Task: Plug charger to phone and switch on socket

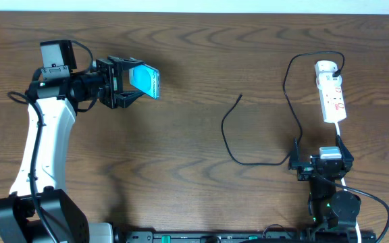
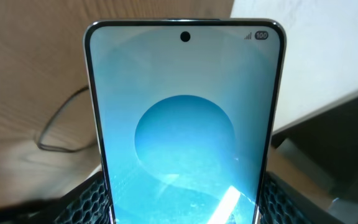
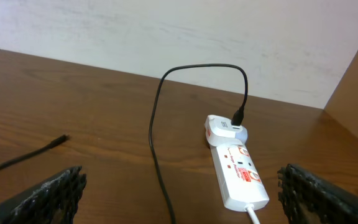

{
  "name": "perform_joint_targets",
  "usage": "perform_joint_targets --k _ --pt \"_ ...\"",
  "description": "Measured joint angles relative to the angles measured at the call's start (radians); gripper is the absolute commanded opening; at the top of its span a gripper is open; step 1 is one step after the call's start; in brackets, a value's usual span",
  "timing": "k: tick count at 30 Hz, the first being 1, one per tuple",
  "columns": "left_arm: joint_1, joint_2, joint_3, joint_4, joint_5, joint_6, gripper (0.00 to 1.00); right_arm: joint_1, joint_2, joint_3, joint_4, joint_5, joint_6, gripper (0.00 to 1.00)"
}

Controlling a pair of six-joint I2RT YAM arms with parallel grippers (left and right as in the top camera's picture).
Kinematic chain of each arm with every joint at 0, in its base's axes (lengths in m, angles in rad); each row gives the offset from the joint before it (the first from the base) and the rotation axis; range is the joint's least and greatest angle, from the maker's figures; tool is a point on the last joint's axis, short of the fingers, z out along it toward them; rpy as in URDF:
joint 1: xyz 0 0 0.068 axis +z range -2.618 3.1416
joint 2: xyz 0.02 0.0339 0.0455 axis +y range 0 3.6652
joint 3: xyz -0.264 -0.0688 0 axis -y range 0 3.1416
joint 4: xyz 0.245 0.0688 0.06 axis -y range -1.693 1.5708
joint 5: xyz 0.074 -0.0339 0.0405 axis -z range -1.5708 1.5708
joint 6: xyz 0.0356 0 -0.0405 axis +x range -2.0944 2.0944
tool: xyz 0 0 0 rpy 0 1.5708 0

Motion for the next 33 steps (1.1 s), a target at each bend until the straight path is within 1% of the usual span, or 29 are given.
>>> perform_joint_targets --k 2,7,13,20,24,33 --pt "0.0 0.0 0.0 0.0 -0.001 -0.069 0.07 0.0 0.0 0.0 0.0 0.0 0.0 0.99" --pt "0.0 0.0 0.0 0.001 -0.003 -0.187 0.07 0.0 0.0 0.0 0.0 0.0 0.0 0.99" --pt "0.0 0.0 0.0 0.001 -0.003 -0.272 0.07 0.0 0.0 0.0 0.0 0.0 0.0 0.99" --pt "0.0 0.0 0.0 0.024 0.022 -0.303 0.07 0.0 0.0 0.0 0.0 0.0 0.0 0.99" --pt "0.002 0.0 0.0 0.051 0.055 -0.307 0.07 0.0 0.0 0.0 0.0 0.0 0.0 0.99" --pt "0.006 0.0 0.0 0.051 0.093 -0.307 0.07 0.0 0.0 0.0 0.0 0.0 0.0 0.99"
